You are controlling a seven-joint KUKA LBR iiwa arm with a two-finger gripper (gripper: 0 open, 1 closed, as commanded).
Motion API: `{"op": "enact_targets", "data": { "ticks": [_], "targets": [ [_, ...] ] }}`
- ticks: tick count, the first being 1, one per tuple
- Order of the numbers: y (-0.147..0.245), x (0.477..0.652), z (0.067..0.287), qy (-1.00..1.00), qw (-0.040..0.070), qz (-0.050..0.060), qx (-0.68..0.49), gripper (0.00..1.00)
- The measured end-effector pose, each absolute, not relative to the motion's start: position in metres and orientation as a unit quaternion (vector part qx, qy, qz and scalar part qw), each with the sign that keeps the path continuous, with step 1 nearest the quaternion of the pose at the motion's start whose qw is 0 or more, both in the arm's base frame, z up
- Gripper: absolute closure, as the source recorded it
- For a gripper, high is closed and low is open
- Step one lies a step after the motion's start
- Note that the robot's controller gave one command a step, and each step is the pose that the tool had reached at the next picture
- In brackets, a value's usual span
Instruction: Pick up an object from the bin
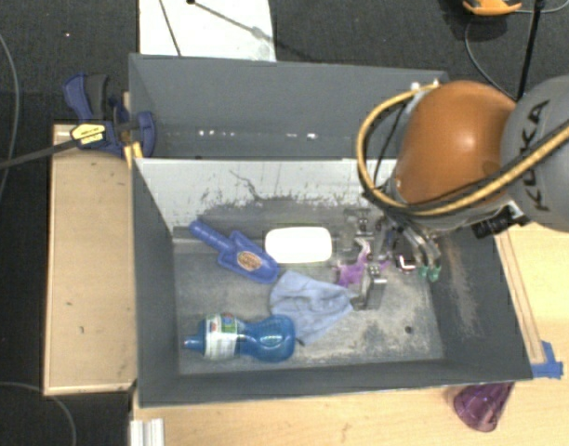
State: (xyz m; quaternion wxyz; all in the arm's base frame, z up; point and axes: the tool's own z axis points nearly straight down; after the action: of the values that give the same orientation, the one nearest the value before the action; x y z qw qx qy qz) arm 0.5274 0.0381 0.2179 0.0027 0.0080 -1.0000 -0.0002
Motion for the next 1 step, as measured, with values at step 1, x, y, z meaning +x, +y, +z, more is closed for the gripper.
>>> {"op": "enact_targets", "data": {
  "ticks": [1],
  "targets": [
    [0.0379,0.5288,0.2225,-1.0,-0.001,0.0,0.007,0.0]
  ]
}}
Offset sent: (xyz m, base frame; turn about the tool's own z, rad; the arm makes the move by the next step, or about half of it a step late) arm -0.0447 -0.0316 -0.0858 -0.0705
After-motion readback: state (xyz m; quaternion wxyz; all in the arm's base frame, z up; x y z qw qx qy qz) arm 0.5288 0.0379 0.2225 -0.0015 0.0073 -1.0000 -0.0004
